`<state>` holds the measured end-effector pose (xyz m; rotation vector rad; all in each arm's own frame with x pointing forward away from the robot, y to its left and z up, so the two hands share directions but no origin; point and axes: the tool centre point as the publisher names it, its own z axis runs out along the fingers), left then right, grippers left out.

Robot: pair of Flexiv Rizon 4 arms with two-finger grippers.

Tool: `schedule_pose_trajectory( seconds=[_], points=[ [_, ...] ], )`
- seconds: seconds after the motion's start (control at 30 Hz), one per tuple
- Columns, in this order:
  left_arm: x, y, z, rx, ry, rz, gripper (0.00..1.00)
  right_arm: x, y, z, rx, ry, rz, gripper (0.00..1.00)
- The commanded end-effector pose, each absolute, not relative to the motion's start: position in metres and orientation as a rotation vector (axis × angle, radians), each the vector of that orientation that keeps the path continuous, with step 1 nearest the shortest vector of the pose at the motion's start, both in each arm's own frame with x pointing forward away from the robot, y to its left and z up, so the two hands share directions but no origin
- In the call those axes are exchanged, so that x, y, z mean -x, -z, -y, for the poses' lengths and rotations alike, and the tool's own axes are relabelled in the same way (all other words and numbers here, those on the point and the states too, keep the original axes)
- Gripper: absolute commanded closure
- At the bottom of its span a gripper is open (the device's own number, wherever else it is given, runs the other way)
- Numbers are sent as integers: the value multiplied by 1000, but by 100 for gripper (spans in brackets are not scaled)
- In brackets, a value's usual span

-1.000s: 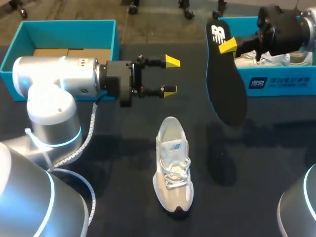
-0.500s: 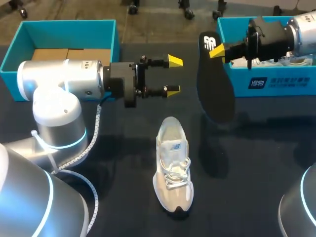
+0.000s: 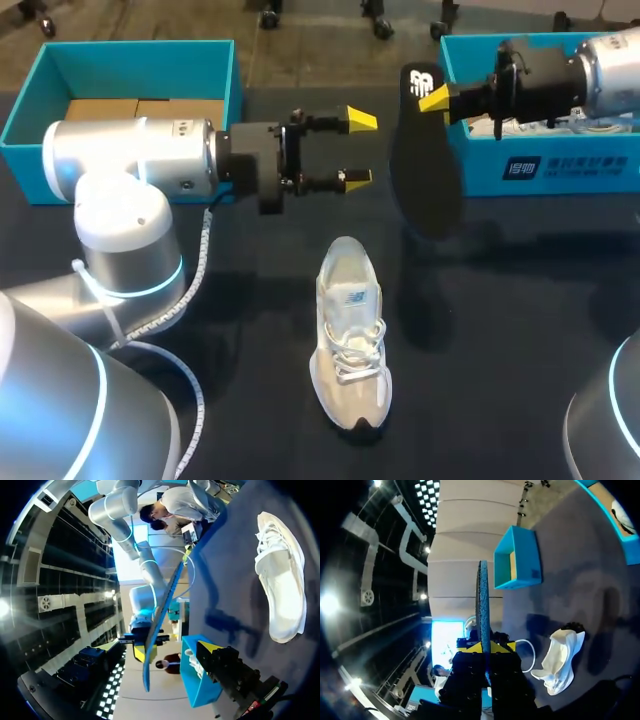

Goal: Take the shoe out of the shoebox, open the shoe tongue, remove and reinsert the insole, then place the shoe into the shoebox

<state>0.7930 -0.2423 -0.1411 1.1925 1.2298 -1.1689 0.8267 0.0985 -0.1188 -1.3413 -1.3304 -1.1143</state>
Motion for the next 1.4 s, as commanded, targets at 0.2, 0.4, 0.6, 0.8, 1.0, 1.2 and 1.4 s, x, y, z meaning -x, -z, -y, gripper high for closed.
schedule_pose_trajectory(
  seconds=[0.2, 0.4, 0.6, 0.8, 1.0, 1.2, 1.4],
  points=[
    [-805, 148, 258, -1186, 1188, -1210, 0, -835, 130, -111, 1356, 1117, 1263, 100],
    [-804, 149, 259, -1188, 1197, -1202, 0, -835, 132, -112, 1376, 1114, 1242, 100],
    [-801, 152, 264, -1187, 1188, -1201, 0, -835, 132, -112, 1376, 1114, 1242, 100],
    [-796, 149, 272, -1196, 1173, -1186, 16, -835, 132, -112, 1376, 1114, 1242, 100],
    [-793, 145, 277, -1201, 1158, -1160, 27, -835, 132, -112, 1376, 1114, 1242, 100],
    [-793, 144, 280, -1199, 1144, -1154, 36, -835, 132, -112, 1376, 1114, 1242, 100],
    [-794, 139, 282, -1191, 1136, -1137, 52, -835, 132, -112, 1376, 1114, 1242, 100]
  ],
)
